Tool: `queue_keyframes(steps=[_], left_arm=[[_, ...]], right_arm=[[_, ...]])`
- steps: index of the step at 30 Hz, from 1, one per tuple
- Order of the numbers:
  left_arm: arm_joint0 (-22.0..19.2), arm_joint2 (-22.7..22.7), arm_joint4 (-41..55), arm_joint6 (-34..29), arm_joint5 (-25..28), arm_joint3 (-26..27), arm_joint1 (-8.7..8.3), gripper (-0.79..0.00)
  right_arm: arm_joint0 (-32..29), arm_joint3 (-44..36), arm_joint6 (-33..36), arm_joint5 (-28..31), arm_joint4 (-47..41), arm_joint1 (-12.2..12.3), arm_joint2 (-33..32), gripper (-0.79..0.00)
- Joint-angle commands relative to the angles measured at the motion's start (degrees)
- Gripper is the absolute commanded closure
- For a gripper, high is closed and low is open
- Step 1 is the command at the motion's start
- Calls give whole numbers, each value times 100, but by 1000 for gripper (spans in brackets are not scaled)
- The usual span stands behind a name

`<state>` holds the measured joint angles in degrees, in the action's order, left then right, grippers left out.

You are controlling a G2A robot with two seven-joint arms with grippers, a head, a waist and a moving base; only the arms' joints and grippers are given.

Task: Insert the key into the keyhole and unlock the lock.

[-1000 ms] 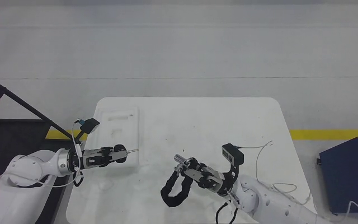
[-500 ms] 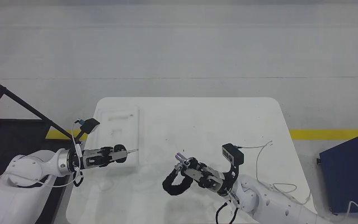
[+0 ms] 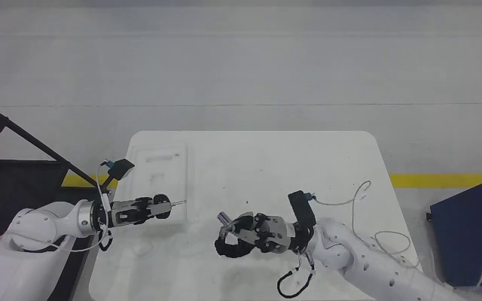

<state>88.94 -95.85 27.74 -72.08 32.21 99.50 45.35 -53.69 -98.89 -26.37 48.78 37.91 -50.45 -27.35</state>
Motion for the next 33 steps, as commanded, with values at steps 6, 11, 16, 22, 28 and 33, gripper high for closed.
queue_keyframes(steps=[6,11,16,22,28,33], left_arm=[[0,0,0,0,0,0,0,0],[0,0,0,0,0,0,0,0],[0,0,0,0,0,0,0,0],[0,0,0,0,0,0,0,0],[0,0,0,0,0,0,0,0],[0,0,0,0,0,0,0,0]], right_arm=[[-542,-414,-1687,-1734,3934,212,-1022,0],[-1150,-786,-1875,-2205,4359,418,-1583,0],[-1599,-846,-2413,-2411,3966,475,-1937,0],[-1487,-636,-2636,-1958,3614,310,-1708,0],[-1176,-182,-2838,-1410,3376,62,-1335,0],[-763,290,-2406,-935,2970,-220,-936,0]])
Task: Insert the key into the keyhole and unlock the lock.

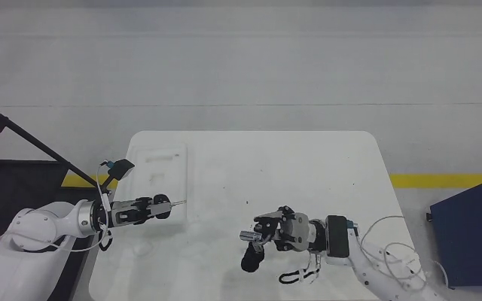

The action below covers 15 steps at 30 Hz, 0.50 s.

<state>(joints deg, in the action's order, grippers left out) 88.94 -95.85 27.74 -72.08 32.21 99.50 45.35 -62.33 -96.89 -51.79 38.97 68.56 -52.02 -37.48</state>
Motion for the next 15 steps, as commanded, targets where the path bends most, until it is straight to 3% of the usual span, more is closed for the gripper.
queue_keyframes(steps=[1,7,15], left_arm=[[0,0,0,0,0,0,0,0],[0,0,0,0,0,0,0,0],[0,0,0,0,0,0,0,0]], right_arm=[[146,142,210,94,-197,-108,140,0],[606,680,656,447,-1066,-536,579,0],[732,1308,578,876,-2197,-938,774,0]])
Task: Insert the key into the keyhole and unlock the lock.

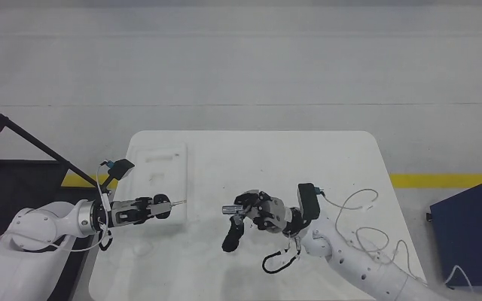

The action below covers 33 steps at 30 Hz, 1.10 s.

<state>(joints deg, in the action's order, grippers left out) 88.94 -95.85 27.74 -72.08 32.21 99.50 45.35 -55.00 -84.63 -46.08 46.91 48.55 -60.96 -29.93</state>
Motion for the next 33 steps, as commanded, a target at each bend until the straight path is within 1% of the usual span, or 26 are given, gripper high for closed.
queue_keyframes(steps=[1,3,11,15,21,27,33], left_arm=[[0,0,0,0,0,0,0,0],[0,0,0,0,0,0,0,0],[0,0,0,0,0,0,0,0],[0,0,0,0,0,0,0,0],[0,0,0,0,0,0,0,0],[0,0,0,0,0,0,0,0],[0,0,0,0,0,0,0,0]], right_arm=[[-10,146,-17,194,-404,-91,38,0],[22,259,12,263,-519,-171,38,0],[-12,636,53,867,-875,-452,75,0],[-105,815,82,1103,-1231,-591,95,0],[-294,950,170,1109,-1694,-723,66,0],[-445,915,365,1109,-2029,-783,102,0],[-572,864,585,1109,-2646,-844,216,0]])
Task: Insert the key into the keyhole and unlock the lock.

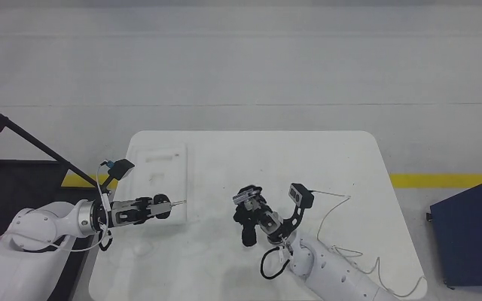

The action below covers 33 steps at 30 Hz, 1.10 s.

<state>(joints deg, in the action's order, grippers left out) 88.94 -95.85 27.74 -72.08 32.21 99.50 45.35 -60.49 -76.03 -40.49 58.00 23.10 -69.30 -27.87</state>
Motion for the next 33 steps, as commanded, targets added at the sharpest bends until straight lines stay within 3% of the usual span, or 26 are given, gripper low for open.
queue_keyframes(steps=[1,22,33], left_arm=[[0,0,0,0,0,0,0,0],[0,0,0,0,0,0,0,0],[0,0,0,0,0,0,0,0]], right_arm=[[-49,12,74,0,-177,-22,36,0],[-517,-64,545,0,-1938,-300,105,0],[-626,-20,762,0,-2148,-363,-27,0]])
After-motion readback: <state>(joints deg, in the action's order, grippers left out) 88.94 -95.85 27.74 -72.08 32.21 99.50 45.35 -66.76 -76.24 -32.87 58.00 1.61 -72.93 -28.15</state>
